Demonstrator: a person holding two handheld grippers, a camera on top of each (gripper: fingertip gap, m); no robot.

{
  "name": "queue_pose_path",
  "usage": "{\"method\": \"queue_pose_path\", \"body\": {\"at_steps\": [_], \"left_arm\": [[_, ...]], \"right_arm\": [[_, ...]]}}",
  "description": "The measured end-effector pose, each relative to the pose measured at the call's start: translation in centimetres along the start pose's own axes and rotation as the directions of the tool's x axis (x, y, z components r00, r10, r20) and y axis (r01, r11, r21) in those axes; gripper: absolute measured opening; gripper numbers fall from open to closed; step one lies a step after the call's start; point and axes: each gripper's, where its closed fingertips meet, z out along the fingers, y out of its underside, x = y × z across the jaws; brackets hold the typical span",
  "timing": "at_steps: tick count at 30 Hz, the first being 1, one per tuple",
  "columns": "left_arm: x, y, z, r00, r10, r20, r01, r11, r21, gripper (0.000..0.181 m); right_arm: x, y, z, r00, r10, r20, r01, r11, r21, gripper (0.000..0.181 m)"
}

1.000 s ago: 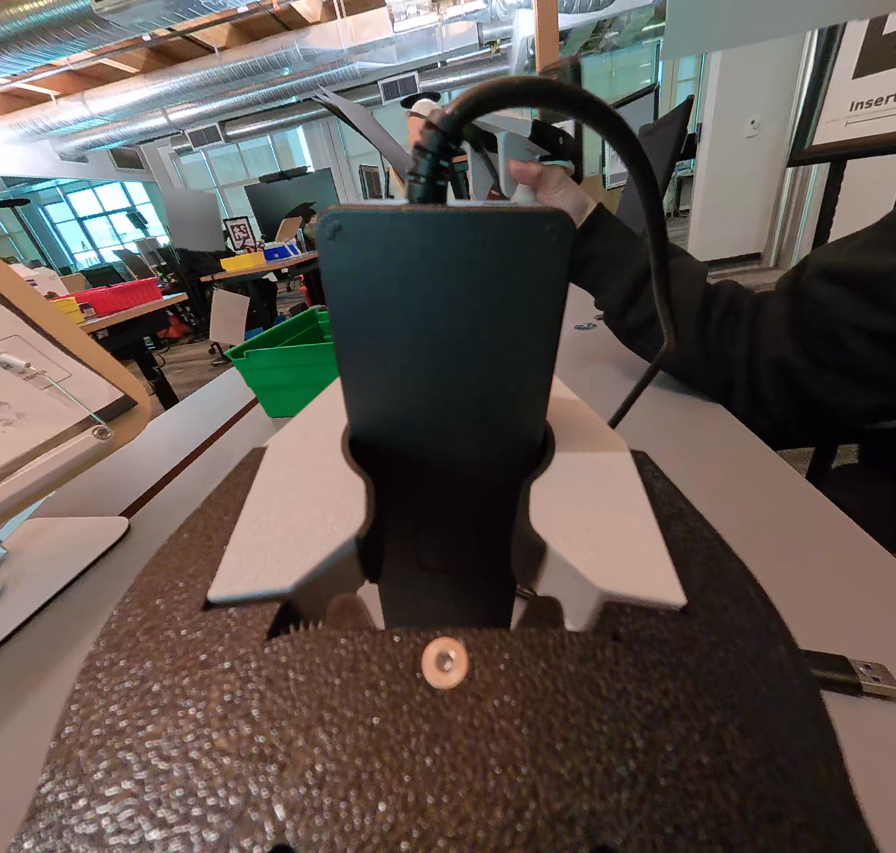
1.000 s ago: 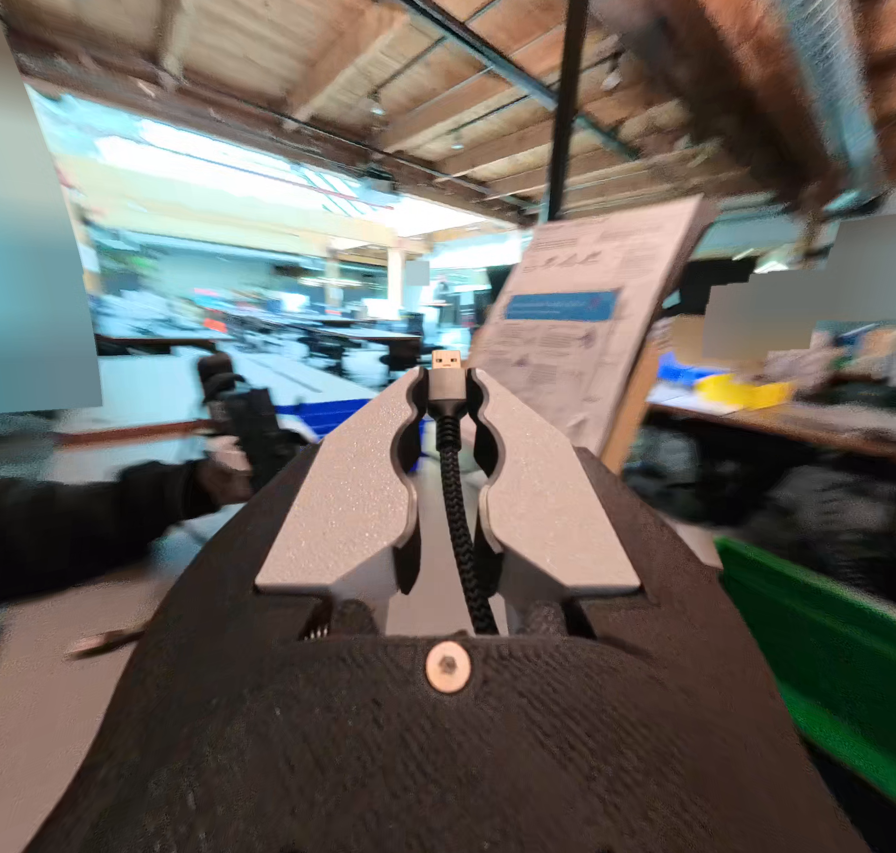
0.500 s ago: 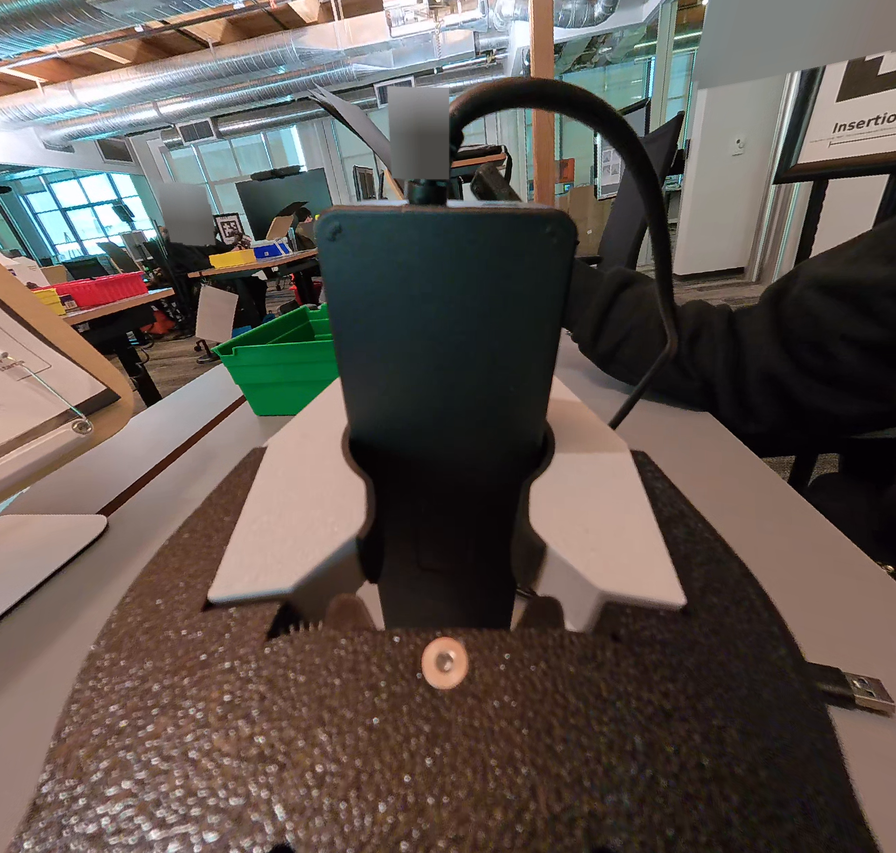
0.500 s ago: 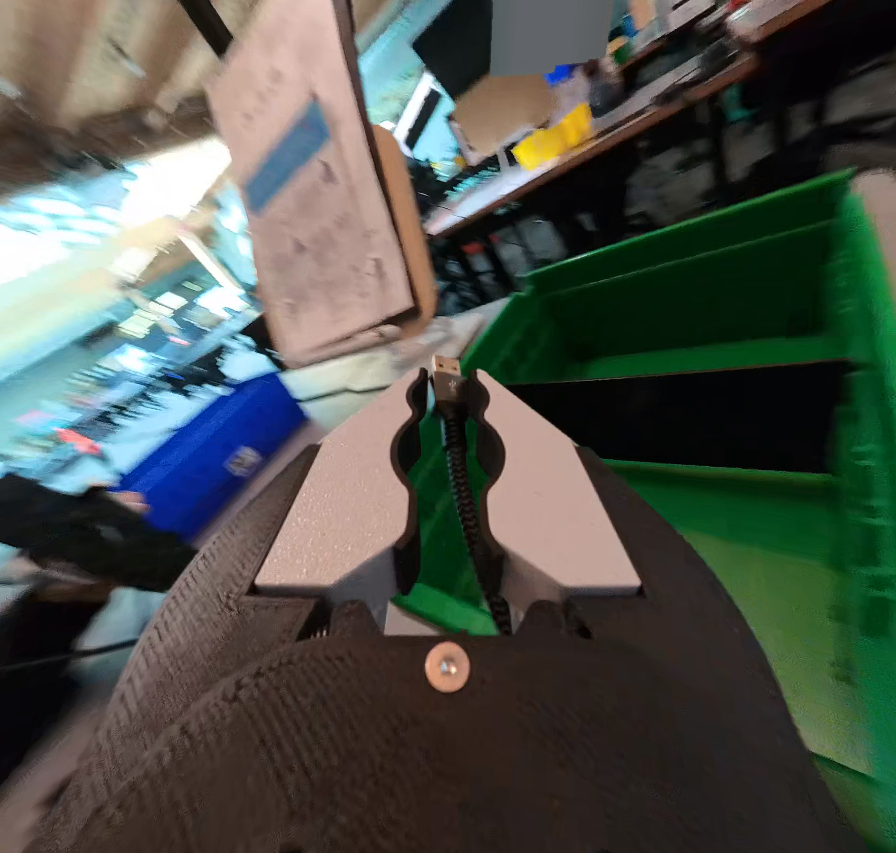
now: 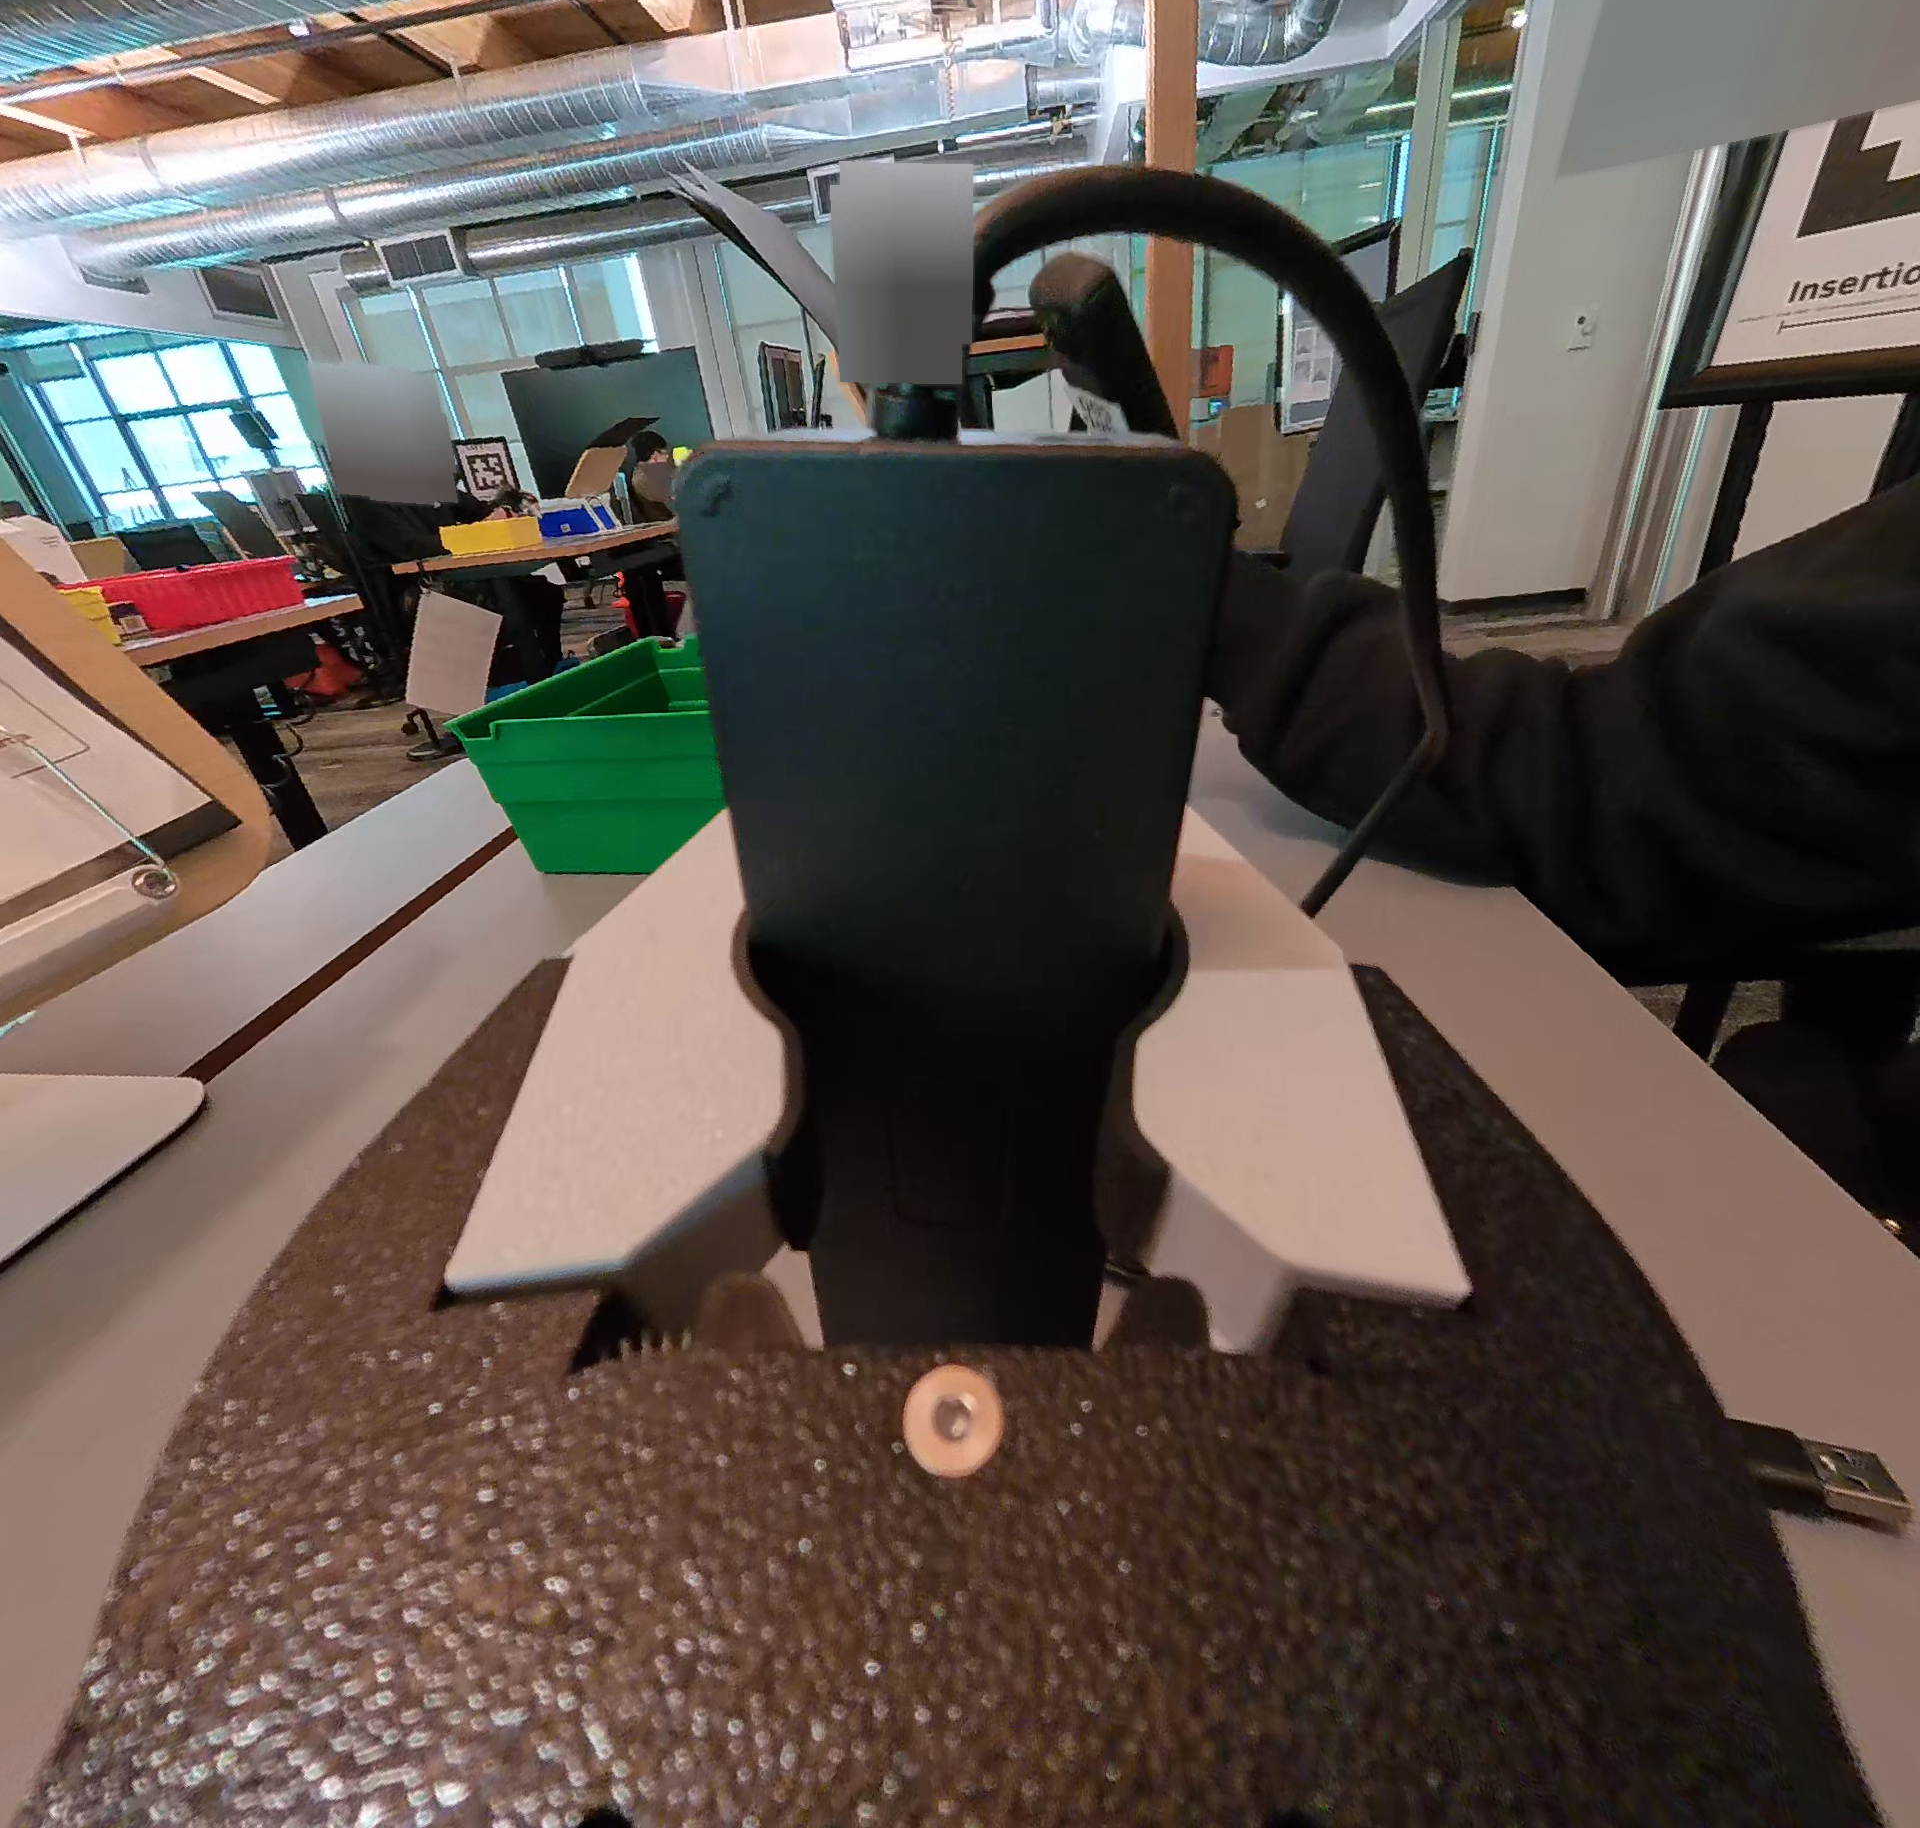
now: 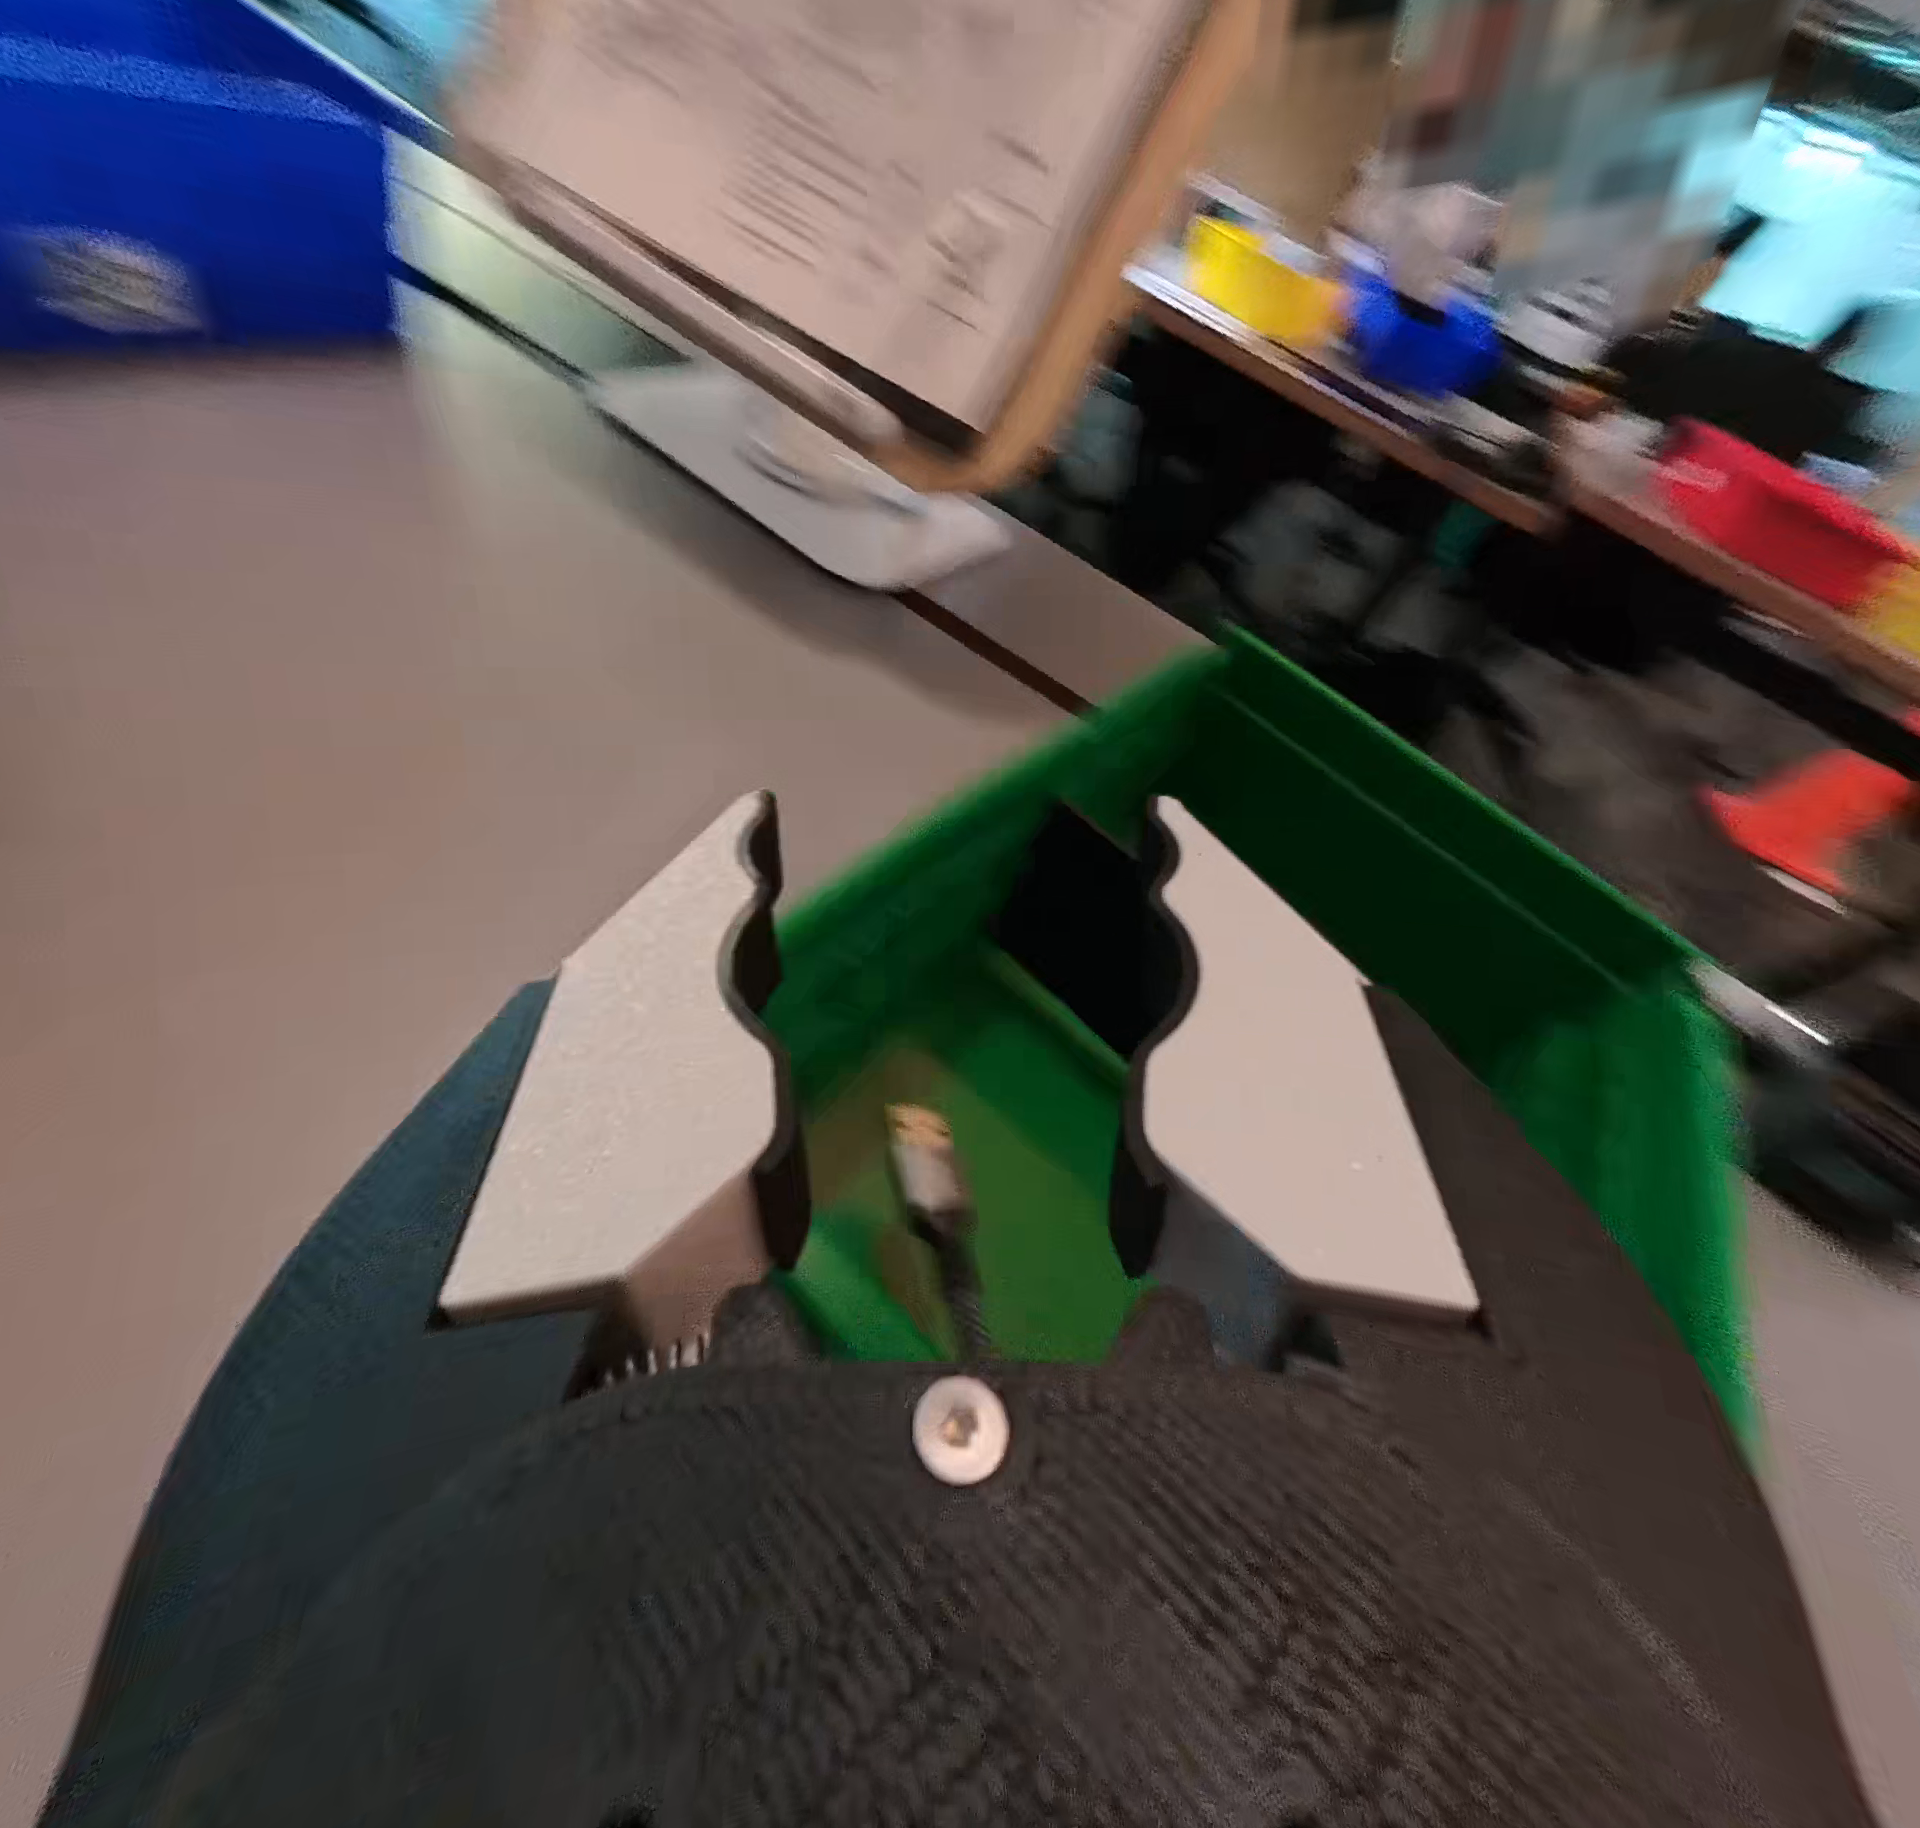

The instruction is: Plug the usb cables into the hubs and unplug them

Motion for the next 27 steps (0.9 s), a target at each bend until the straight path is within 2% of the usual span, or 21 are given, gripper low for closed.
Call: {"method": "queue_pose_path", "body": {"at_steps": [2, 4, 6, 8, 10, 13, 17, 19, 22, 27], "left_arm": [[0.2, 0.3, 0.2, 1.0, 0.004, -0.01, -0.004, 1.0, -0.012, 0.062], [0.3, 0.5, 0.4, 1.0, 0.015, -0.013, -0.015, 1.0, -0.025, 0.062], [0.6, 0.5, 0.5, 1.0, 0.022, -0.021, -0.022, 0.999, -0.029, 0.062], [0.8, 0.3, 0.6, 0.999, 0.03, -0.023, -0.031, 0.999, -0.016, 0.061], [0.9, 0.0, 0.5, 0.998, 0.053, -0.019, -0.054, 0.999, -0.002, 0.061], [1.1, -0.4, 0.5, 0.997, 0.079, -0.021, -0.079, 0.997, 0.015, 0.061], [1.2, -0.7, 0.6, 0.998, 0.066, -0.019, -0.065, 0.997, 0.042, 0.061], [1.4, -0.8, 0.7, 0.998, 0.061, -0.031, -0.059, 0.997, 0.051, 0.061], [1.6, -0.6, 0.9, 0.997, 0.06, -0.038, -0.059, 0.997, 0.047, 0.061], [1.7, -0.8, 0.9, 0.997, 0.054, -0.046, -0.051, 0.997, 0.059, 0.061]], "right_arm": [[-4.8, -3.4, -0.5, 0.973, -0.006, 0.231, -0.019, 0.994, 0.108, 0.071], [-8.7, -7.1, -0.4, 0.937, -0.041, 0.347, -0.036, 0.977, 0.212, 0.067], [-13.4, -9.6, 0.6, 0.884, -0.051, 0.465, -0.073, 0.967, 0.244, 0.064], [-18.5, -10.3, 1.8, 0.807, -0.041, 0.589, -0.094, 0.976, 0.197, 0.059], [-21.1, -10.7, 3.5, 0.802, -0.003, 0.597, -0.119, 0.979, 0.165, 0.048], [-24.7, -10.8, 3.4, 0.712, 0.013, 0.702, -0.171, 0.973, 0.156, 0.037], [-26.1, -10.6, 3.7, 0.707, -0.044, 0.706, -0.139, 0.97, 0.199, 0.031], [-26.2, -11.2, 3.8, 0.72, -0.041, 0.693, -0.169, 0.958, 0.232, 0.022], [-26.8, -11.7, 3.5, 0.689, -0.015, 0.724, -0.221, 0.948, 0.23, 0.018], [-27.3, -10.8, 4.1, 0.708, -0.051, 0.705, -0.161, 0.959, 0.232, 0.014]]}}
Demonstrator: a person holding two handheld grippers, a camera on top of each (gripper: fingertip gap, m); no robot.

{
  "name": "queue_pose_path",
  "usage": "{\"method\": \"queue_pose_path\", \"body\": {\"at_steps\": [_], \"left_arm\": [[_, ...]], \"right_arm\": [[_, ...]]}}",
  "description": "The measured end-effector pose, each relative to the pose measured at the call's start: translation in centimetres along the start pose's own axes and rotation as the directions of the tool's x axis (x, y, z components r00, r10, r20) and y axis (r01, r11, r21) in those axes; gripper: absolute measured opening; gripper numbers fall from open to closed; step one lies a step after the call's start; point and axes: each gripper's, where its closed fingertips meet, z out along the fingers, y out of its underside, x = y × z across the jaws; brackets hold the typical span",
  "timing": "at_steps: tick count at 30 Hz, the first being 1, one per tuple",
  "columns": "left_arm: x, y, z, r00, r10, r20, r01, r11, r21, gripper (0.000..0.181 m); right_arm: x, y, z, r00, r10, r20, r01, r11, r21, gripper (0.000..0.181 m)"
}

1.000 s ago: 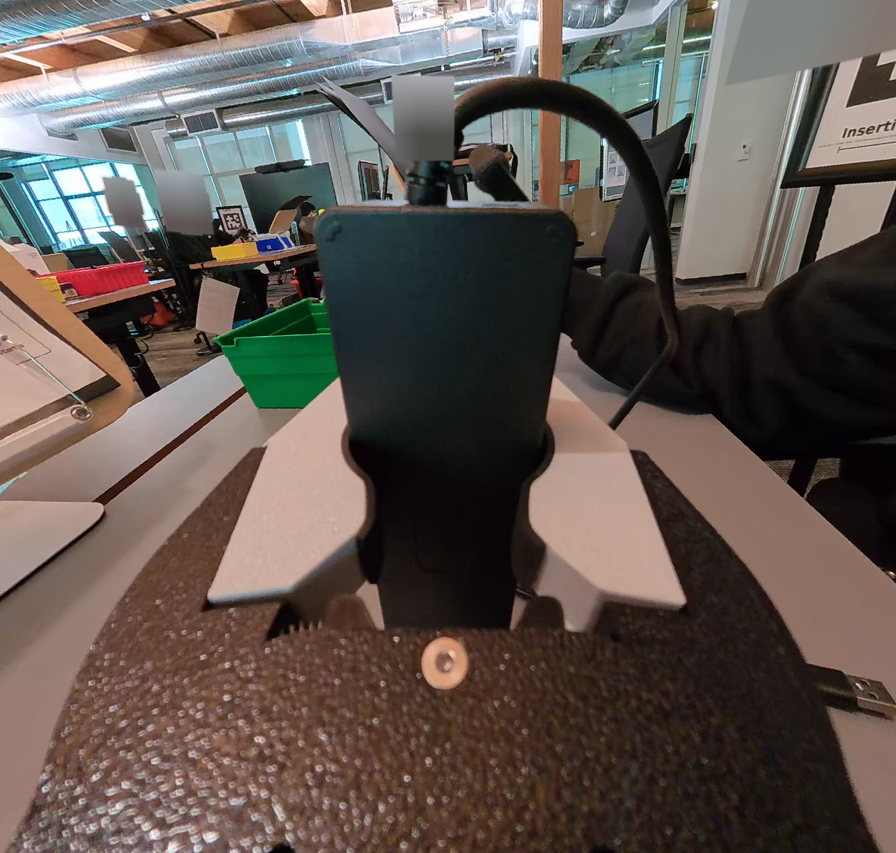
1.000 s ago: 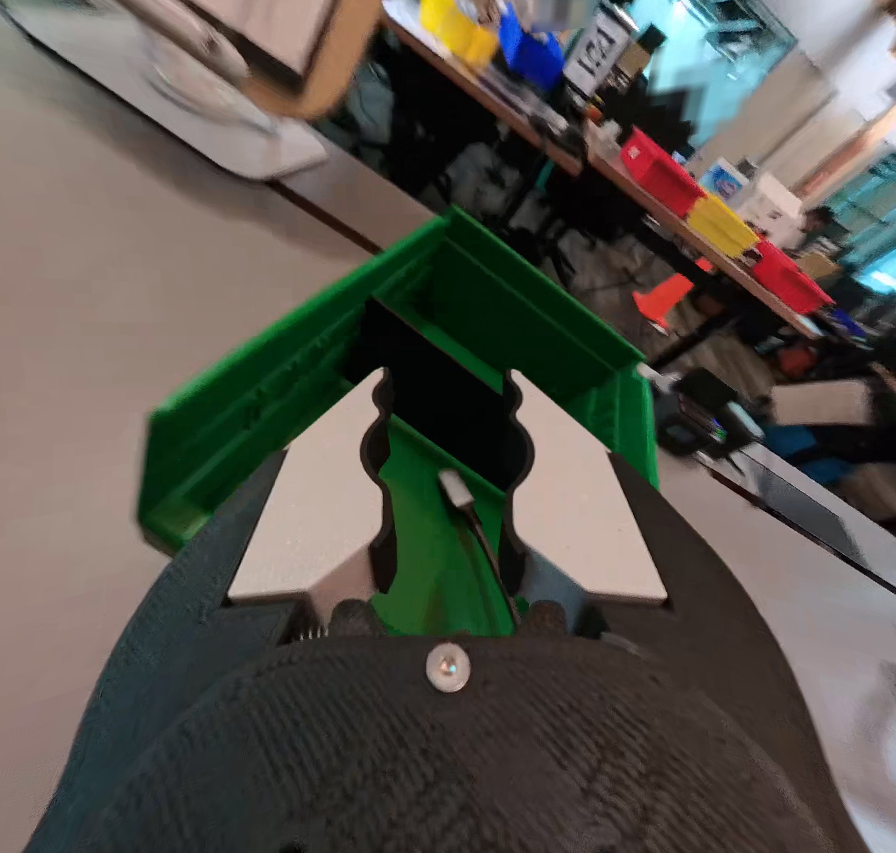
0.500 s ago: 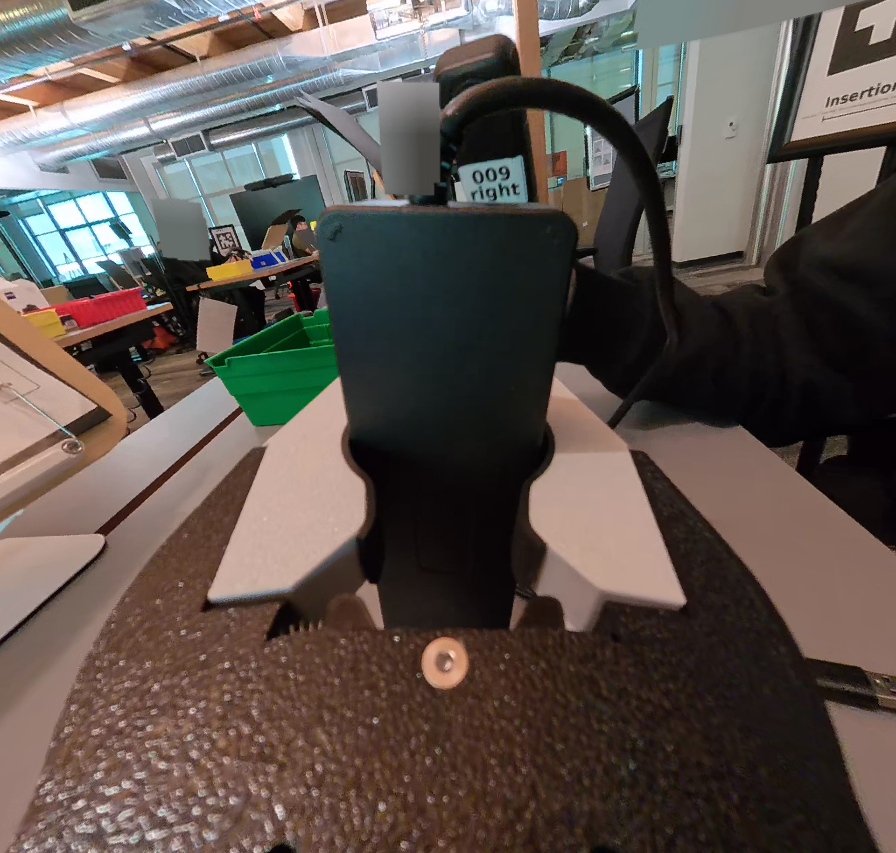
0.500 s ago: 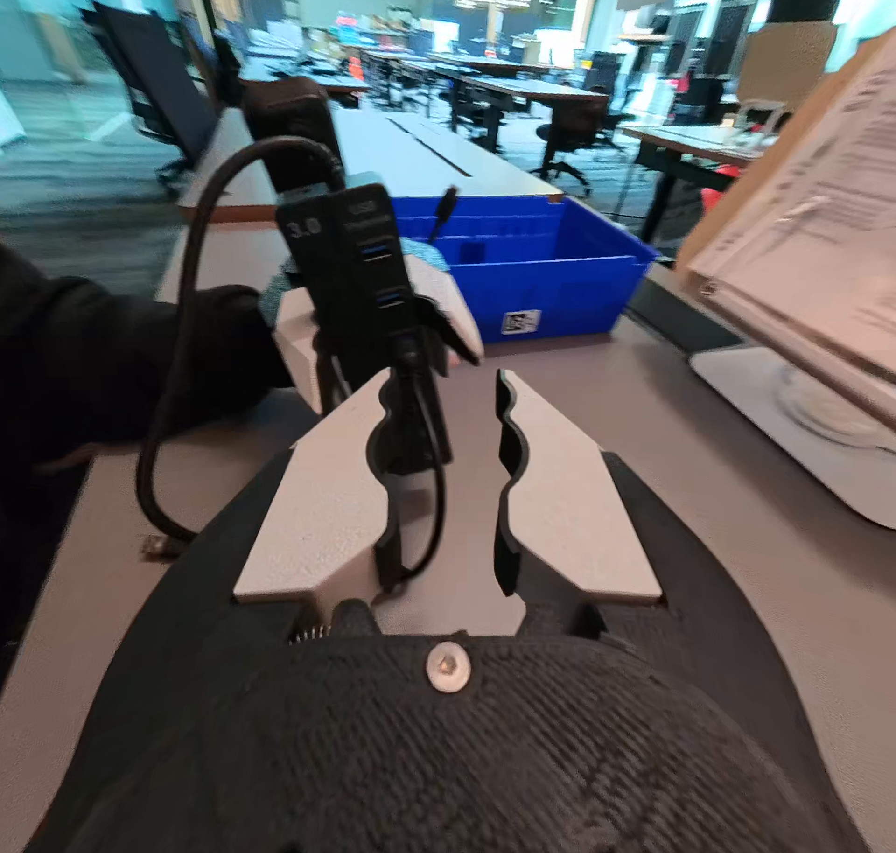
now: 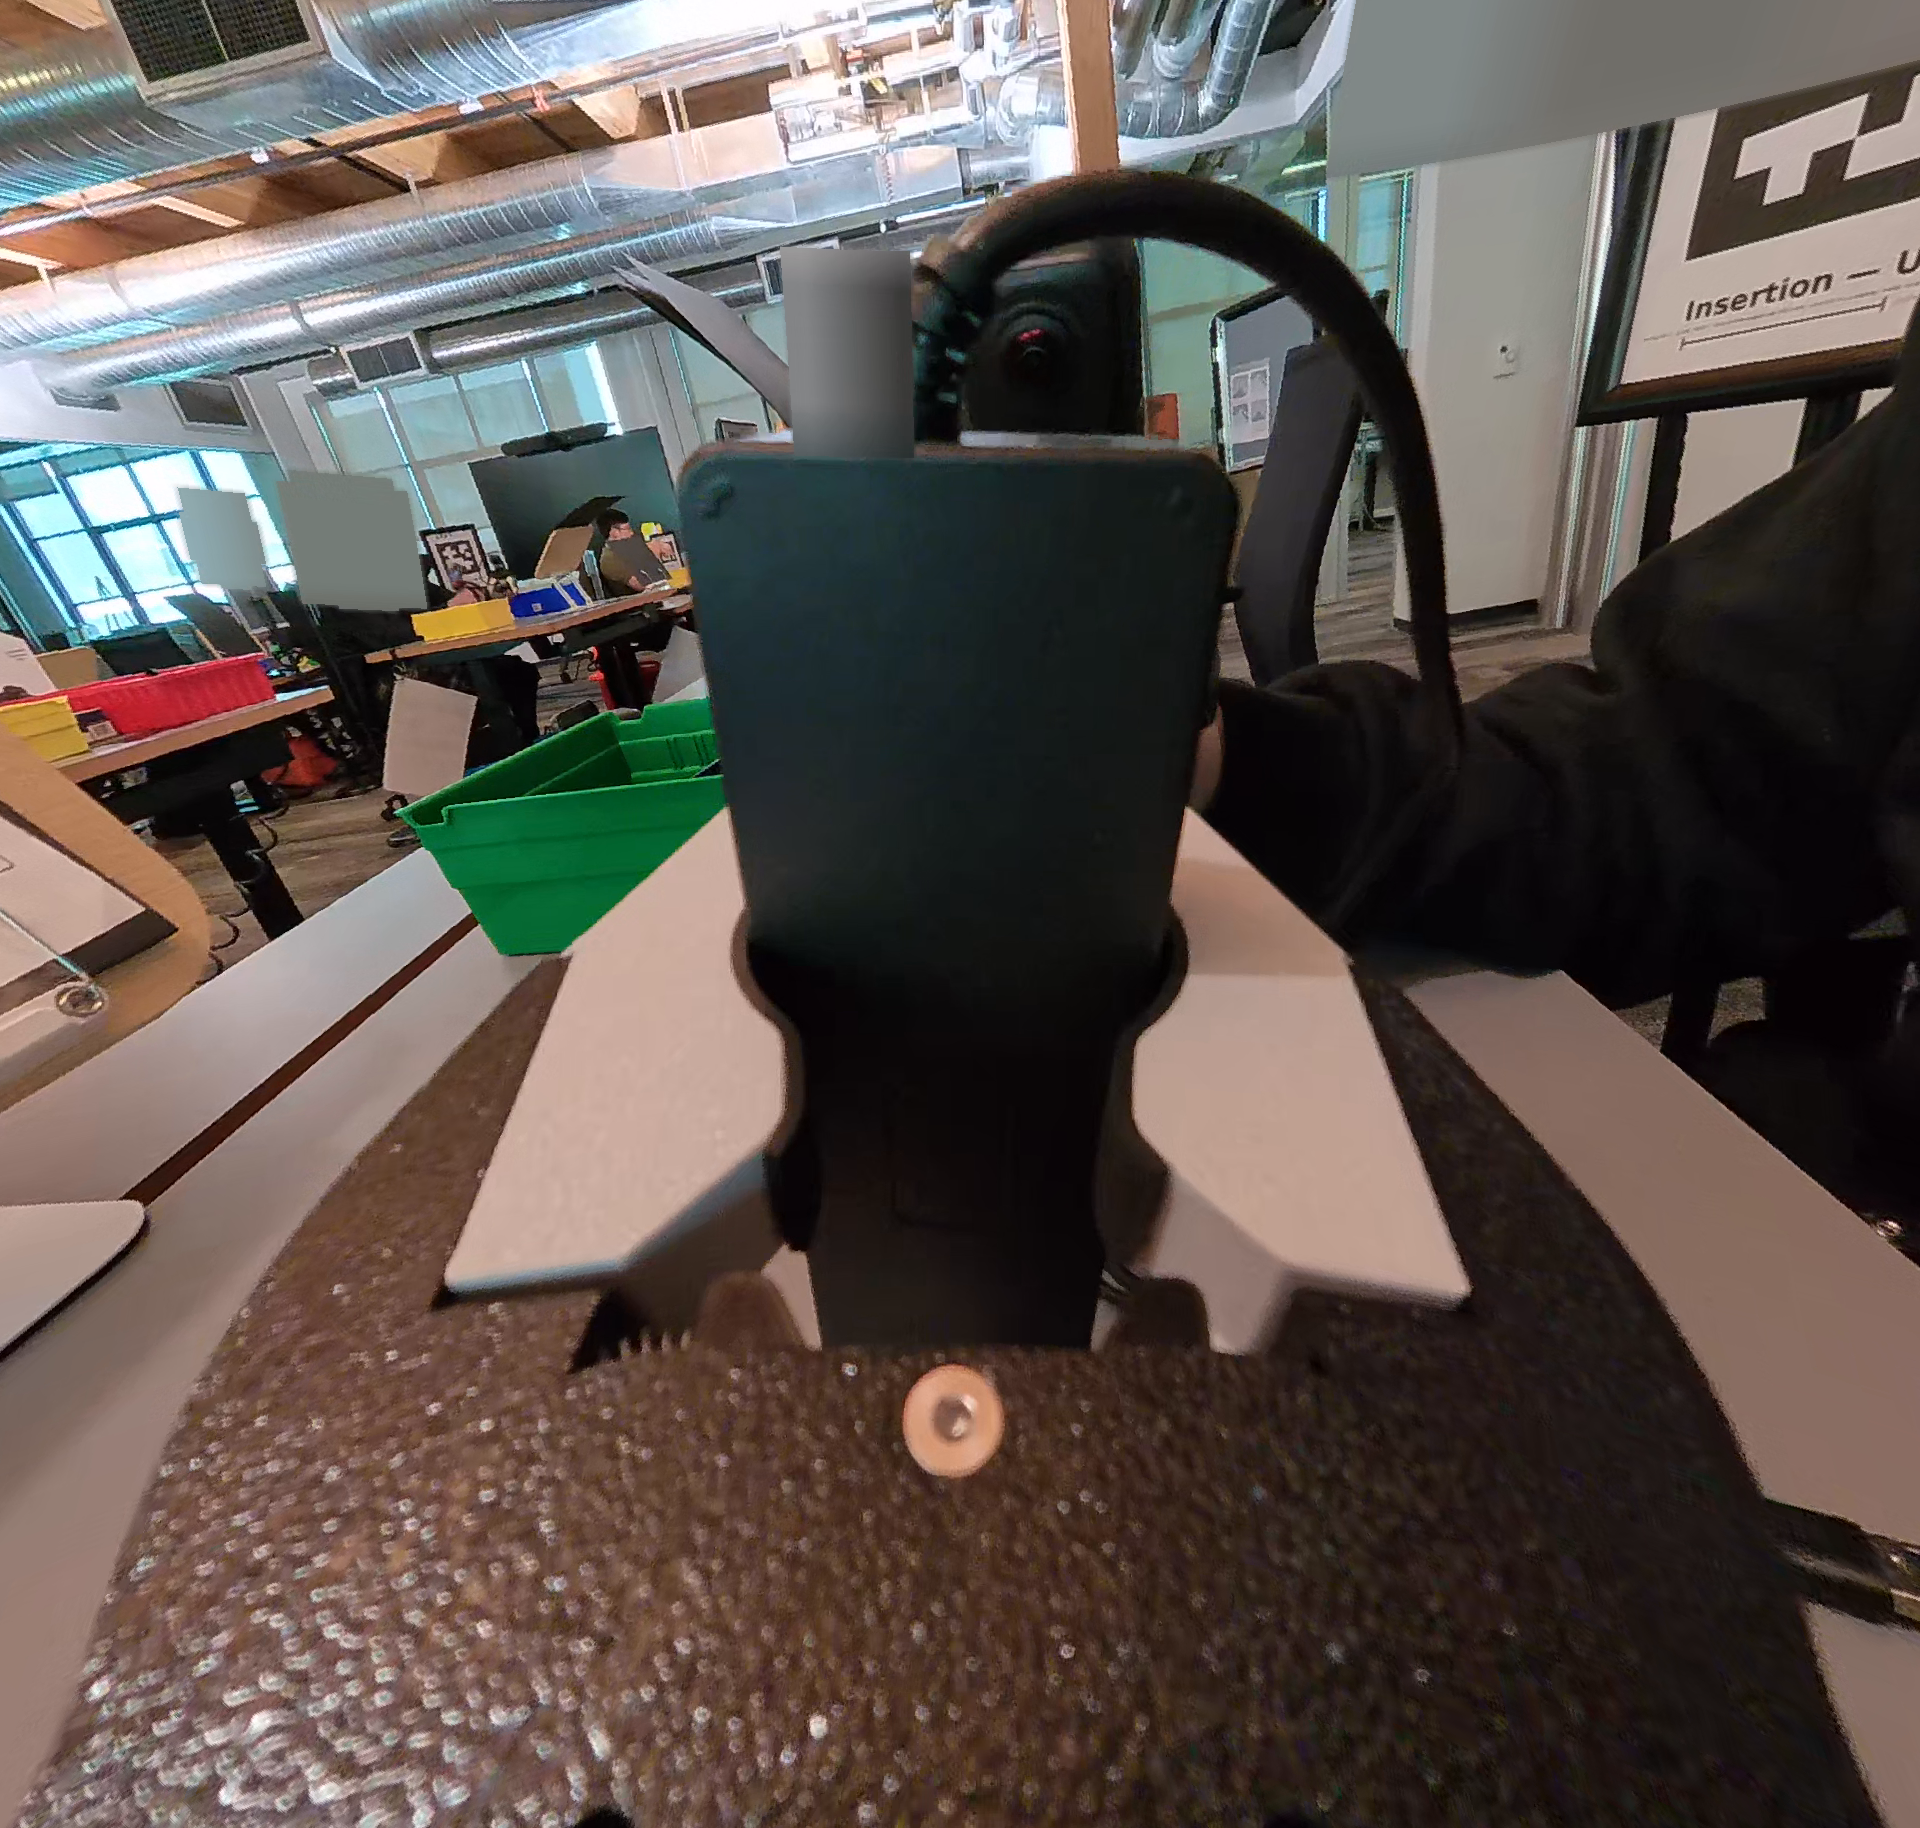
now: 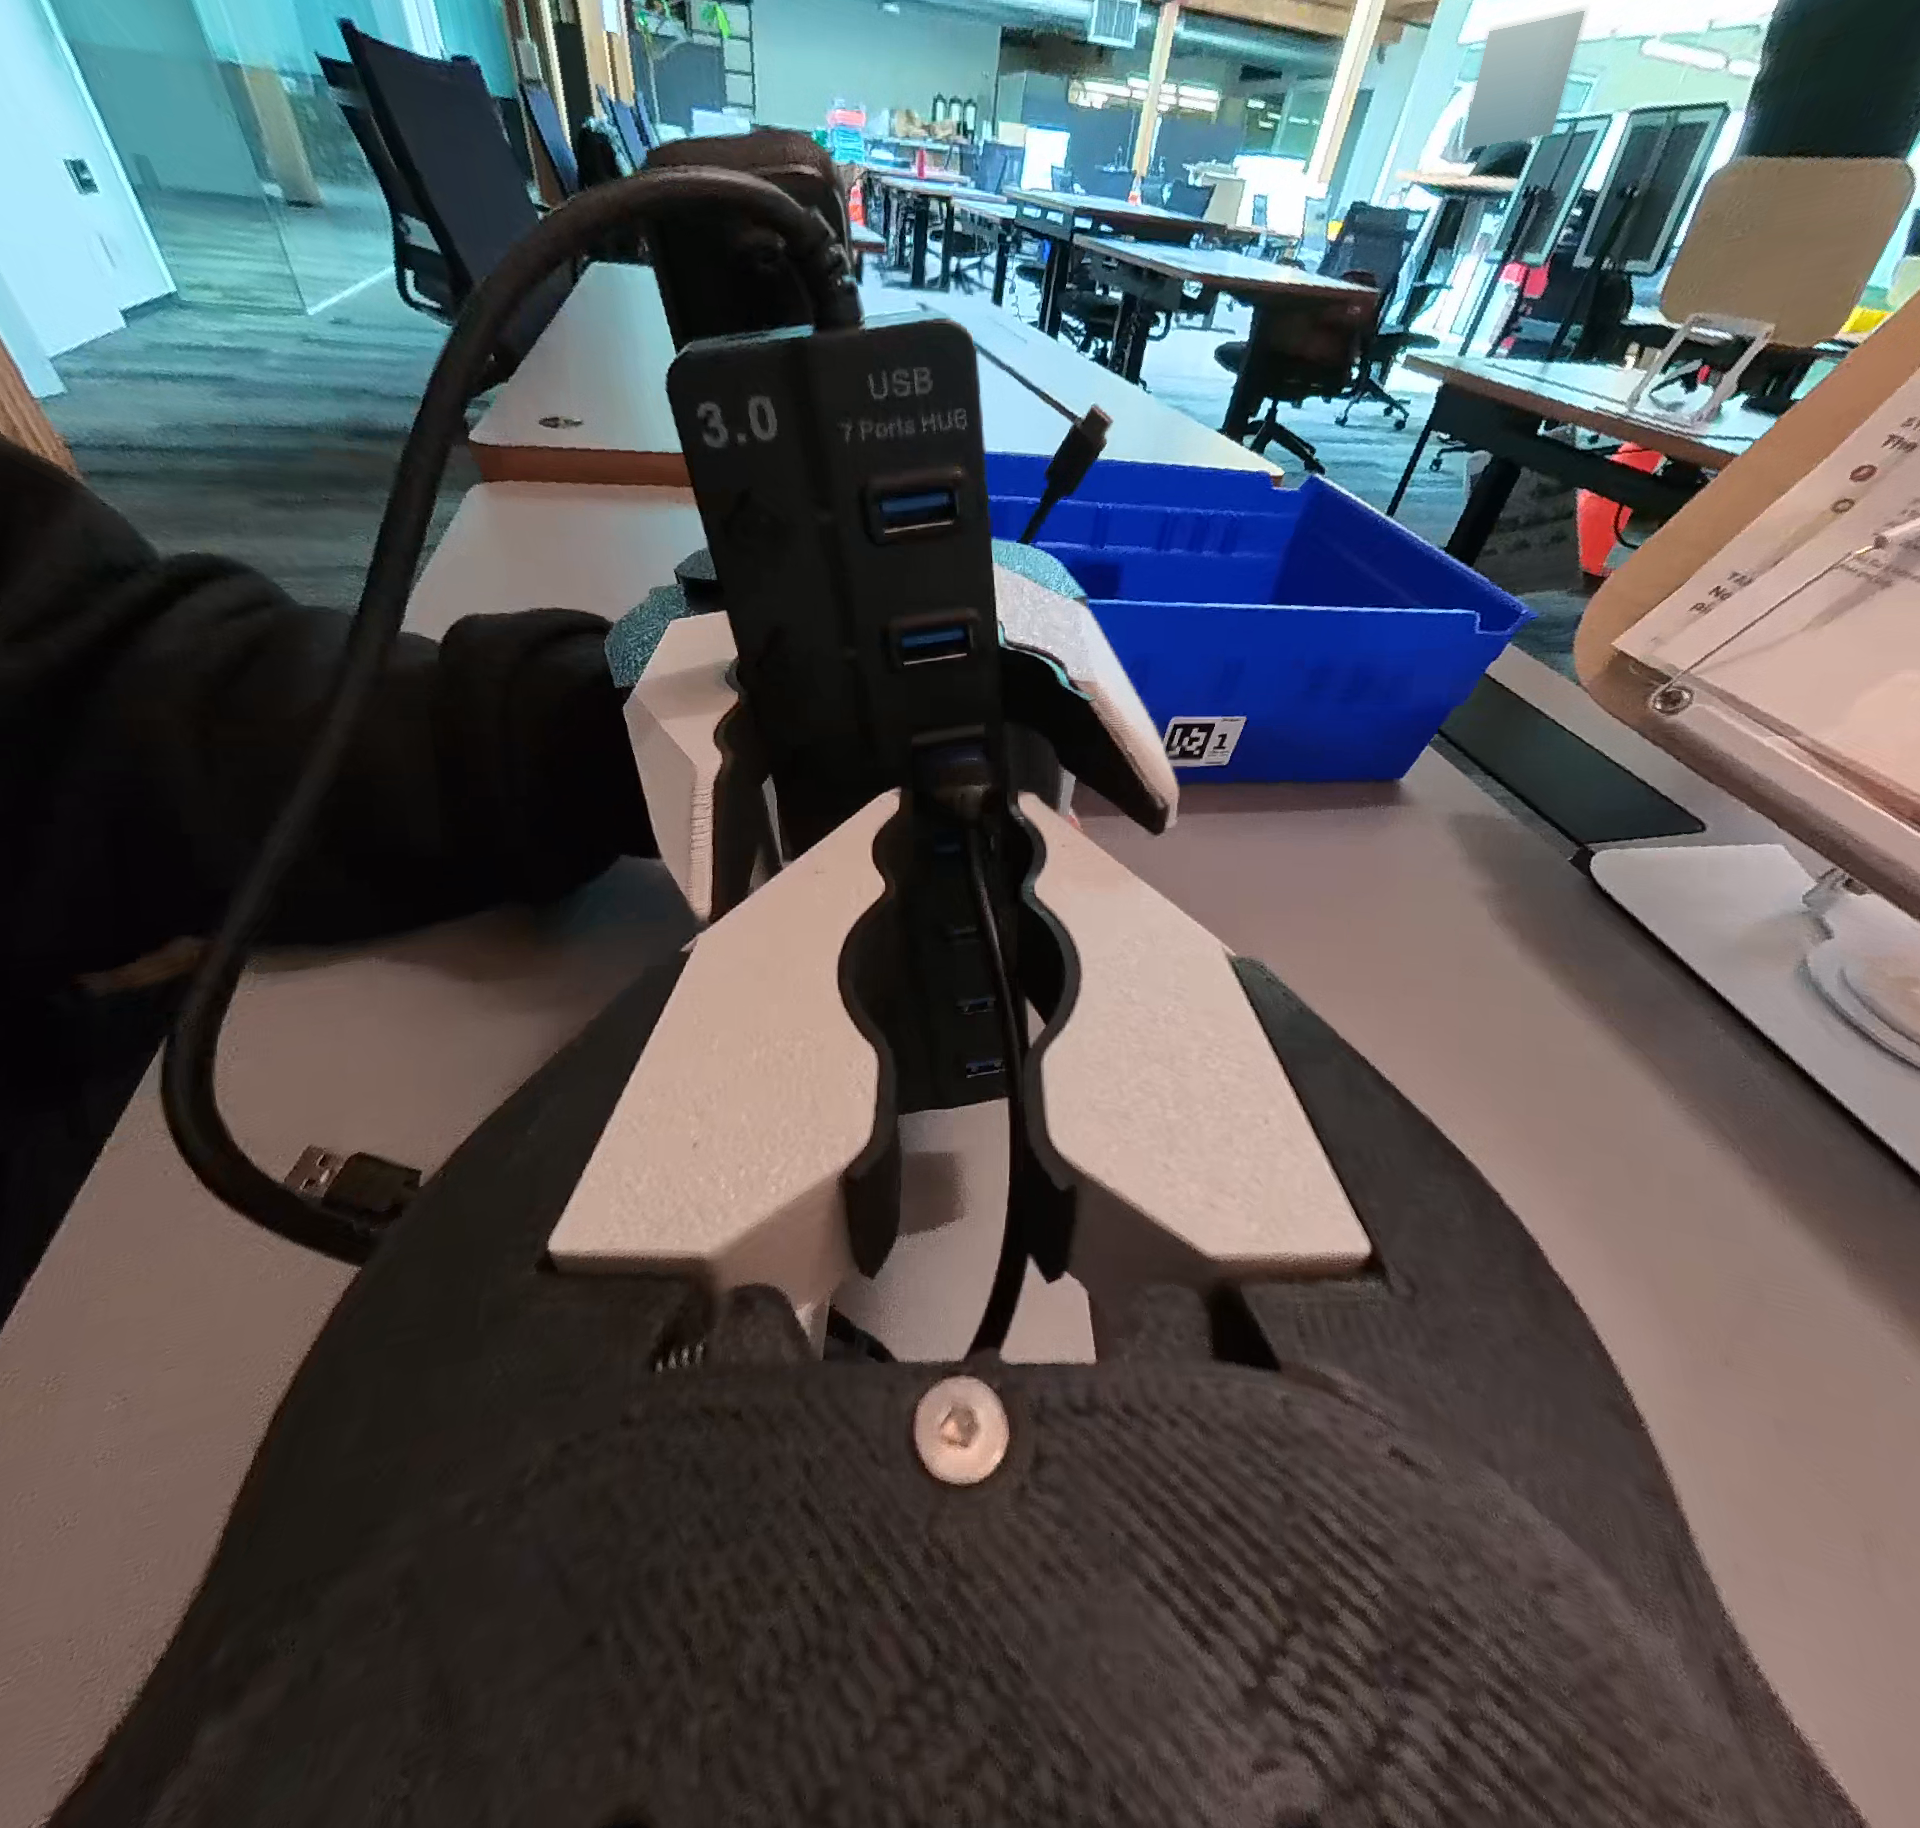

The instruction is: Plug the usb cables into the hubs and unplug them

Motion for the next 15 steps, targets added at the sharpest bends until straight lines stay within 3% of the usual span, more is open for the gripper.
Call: {"method": "queue_pose_path", "body": {"at_steps": [15], "left_arm": [[0.11, -0.37, -0.04, 0.998, -0.06, -0.02, 0.06, 0.998, 0.023, 0.061]], "right_arm": [[0.2, -0.46, -0.07, 1.0, 0.009, -0.011, -0.009, 0.999, 0.039, 0.02]]}}
